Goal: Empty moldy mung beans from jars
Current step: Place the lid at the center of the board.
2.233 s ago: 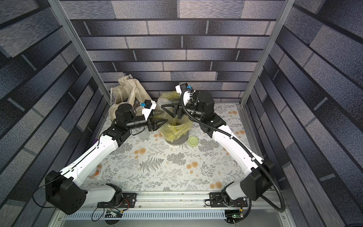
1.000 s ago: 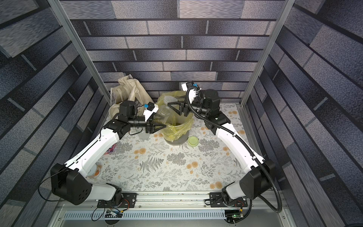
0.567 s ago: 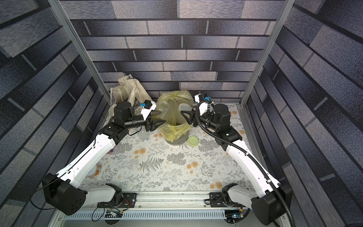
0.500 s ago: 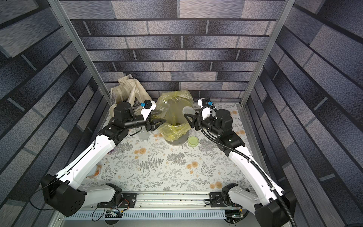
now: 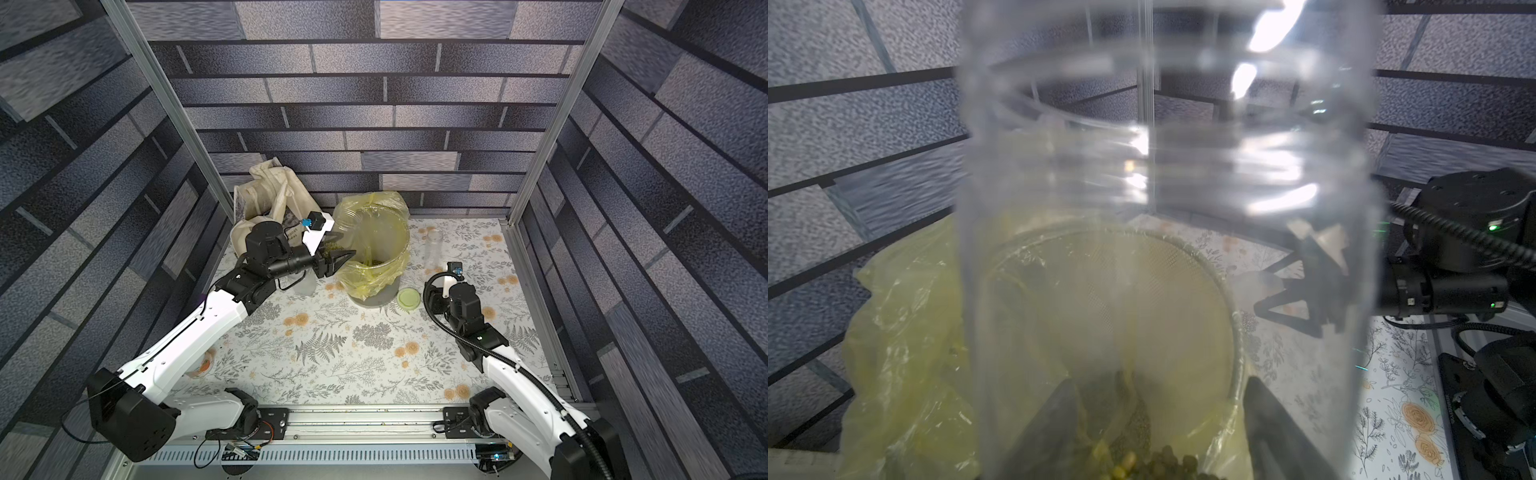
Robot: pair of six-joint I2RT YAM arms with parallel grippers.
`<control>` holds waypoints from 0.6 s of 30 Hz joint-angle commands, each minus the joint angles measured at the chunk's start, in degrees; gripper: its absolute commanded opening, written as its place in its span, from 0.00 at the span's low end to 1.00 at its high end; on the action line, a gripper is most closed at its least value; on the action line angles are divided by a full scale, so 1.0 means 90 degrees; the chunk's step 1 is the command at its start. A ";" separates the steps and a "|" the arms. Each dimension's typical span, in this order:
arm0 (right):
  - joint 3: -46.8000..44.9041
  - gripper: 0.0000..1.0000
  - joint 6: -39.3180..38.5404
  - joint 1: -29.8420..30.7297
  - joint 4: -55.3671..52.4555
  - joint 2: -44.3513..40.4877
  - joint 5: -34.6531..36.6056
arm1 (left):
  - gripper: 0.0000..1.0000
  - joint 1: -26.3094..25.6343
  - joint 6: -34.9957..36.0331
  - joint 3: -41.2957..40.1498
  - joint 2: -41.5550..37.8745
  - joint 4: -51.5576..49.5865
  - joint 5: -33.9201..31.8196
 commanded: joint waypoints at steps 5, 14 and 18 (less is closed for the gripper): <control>-0.0246 0.44 0.0429 -0.0043 0.1427 0.1234 0.1559 | 0.52 -0.0173 -0.0111 -0.0081 -0.0309 0.0133 -0.0277; -0.0160 0.49 0.1143 -0.0044 0.1763 0.2382 0.1954 | 0.52 -0.0275 -0.0092 -0.0169 -0.0339 0.0148 -0.0368; -0.0208 0.49 0.1596 -0.0043 0.1590 0.2564 0.1778 | 0.52 -0.0278 -0.0082 -0.0162 -0.0308 0.0146 -0.0378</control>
